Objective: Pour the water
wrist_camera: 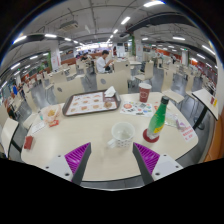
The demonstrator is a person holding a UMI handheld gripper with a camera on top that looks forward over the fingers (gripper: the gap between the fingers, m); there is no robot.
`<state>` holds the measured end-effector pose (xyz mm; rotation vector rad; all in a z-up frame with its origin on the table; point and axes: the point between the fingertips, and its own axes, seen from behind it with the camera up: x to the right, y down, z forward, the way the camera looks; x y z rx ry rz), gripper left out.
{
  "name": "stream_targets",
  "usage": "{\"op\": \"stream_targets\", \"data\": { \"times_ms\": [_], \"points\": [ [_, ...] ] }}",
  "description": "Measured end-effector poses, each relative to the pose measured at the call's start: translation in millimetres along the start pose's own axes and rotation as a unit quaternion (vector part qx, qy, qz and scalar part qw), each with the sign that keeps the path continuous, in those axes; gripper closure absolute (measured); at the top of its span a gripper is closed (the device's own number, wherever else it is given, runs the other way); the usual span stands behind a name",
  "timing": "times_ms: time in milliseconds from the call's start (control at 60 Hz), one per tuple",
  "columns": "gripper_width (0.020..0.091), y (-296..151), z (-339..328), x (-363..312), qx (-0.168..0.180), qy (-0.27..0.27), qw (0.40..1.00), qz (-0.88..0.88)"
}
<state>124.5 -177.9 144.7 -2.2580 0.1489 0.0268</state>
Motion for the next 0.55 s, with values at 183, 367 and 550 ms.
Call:
{"op": "stream_targets", "data": {
  "times_ms": [183, 367, 550],
  "points": [
    [0.0257, -16.1, -22.3, -151.4, 0.015, -0.051, 0.998, -0.022],
    [0.0257, -22.5, -32.2, -239.2, 0.023, -0.057, 0.995, -0.077],
    [0.0258, -16.6, -34.8, -287.1, 0.018, -0.063, 0.995, -0.077]
  ]
}}
